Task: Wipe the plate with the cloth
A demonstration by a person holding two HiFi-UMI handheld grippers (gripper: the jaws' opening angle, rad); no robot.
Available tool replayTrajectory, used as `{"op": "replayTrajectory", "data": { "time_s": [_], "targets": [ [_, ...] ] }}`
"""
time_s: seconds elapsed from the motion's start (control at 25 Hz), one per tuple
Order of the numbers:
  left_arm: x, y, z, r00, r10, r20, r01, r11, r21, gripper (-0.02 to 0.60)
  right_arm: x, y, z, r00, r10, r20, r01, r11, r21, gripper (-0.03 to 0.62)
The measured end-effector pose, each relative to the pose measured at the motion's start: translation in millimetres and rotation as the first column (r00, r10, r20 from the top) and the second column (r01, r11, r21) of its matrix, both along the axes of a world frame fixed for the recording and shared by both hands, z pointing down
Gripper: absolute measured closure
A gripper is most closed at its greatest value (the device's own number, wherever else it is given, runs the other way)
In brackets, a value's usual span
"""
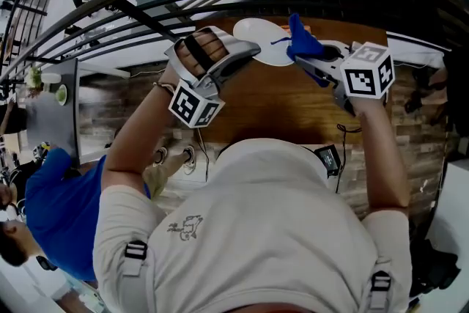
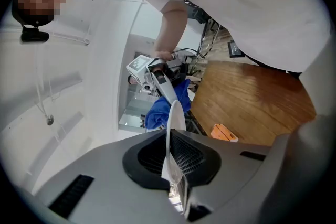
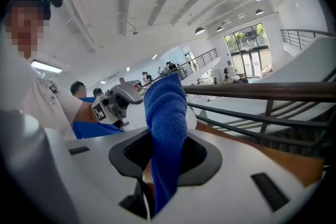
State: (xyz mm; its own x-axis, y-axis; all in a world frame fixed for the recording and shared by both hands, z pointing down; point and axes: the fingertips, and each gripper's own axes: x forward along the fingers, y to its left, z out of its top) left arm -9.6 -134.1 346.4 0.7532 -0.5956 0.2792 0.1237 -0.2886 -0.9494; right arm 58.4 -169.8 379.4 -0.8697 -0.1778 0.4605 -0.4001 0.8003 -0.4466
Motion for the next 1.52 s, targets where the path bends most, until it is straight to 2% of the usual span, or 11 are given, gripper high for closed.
{"op": "replayTrajectory", "data": {
  "time_s": [0.24, 0.4, 0.64, 0.72, 0.8, 0.88, 1.08, 1.2, 1.28, 1.36, 1.52],
  "targets": [
    [-5.6, -2.2, 10.5, 0.994, -0.05, -0.093, 0.04, 0.994, -0.102, 0.565, 21.1, -12.4, 28.4, 0.995, 0.081, -0.052, -0.081, 0.997, 0.016, 0.473],
    [-5.8, -8.5, 33.1, 0.982, -0.111, -0.154, 0.07, 0.966, -0.249, 0.565, 28.3, -13.1, 39.1, 0.988, 0.121, -0.092, -0.115, 0.991, 0.069, 0.471],
    [-7.8, -15.5, 84.9, 0.967, -0.205, -0.148, 0.124, 0.895, -0.428, 0.565, 22.6, 1.0, 72.6, 0.985, 0.122, -0.124, -0.118, 0.992, 0.043, 0.471],
    [-8.1, -15.8, 100.9, 0.959, -0.24, -0.151, 0.139, 0.861, -0.489, 0.565, 20.7, 6.9, 83.7, 0.983, 0.131, -0.13, -0.127, 0.991, 0.035, 0.471],
    [-5.9, -15.7, 118.2, 0.946, -0.284, -0.158, 0.15, 0.812, -0.564, 0.565, 20.0, 13.8, 95.5, 0.981, 0.137, -0.137, -0.135, 0.991, 0.024, 0.471],
    [-4.2, -16.1, 138.3, 0.924, -0.348, -0.156, 0.164, 0.732, -0.661, 0.565, 18.5, 20.6, 109.0, 0.98, 0.137, -0.145, -0.138, 0.99, 0.001, 0.471],
    [0.5, -9.8, 189.0, 0.87, -0.478, -0.117, 0.162, 0.502, -0.849, 0.565, 18.6, 34.9, 145.4, 0.976, 0.132, -0.172, -0.144, 0.988, -0.057, 0.471],
    [1.7, -4.8, 215.8, 0.82, -0.563, -0.101, 0.117, 0.338, -0.934, 0.564, 20.8, 46.0, 170.3, 0.974, 0.138, -0.181, -0.158, 0.982, -0.1, 0.471],
    [2.7, -0.8, 231.5, 0.786, -0.613, -0.077, 0.074, 0.217, -0.973, 0.564, 19.6, 54.3, 183.9, 0.974, 0.134, -0.181, -0.159, 0.978, -0.135, 0.471],
    [4.3, 3.8, 244.1, 0.754, -0.655, -0.051, 0.027, 0.109, -0.994, 0.564, 18.1, 61.1, 195.0, 0.975, 0.132, -0.18, -0.162, 0.973, -0.163, 0.471],
    [2.6, 8.0, 270.1, 0.684, -0.73, -0.01, -0.069, -0.051, -0.996, 0.564, 14.8, 70.3, 220.7, 0.973, 0.131, -0.191, -0.17, 0.964, -0.204, 0.471]
  ]
}}
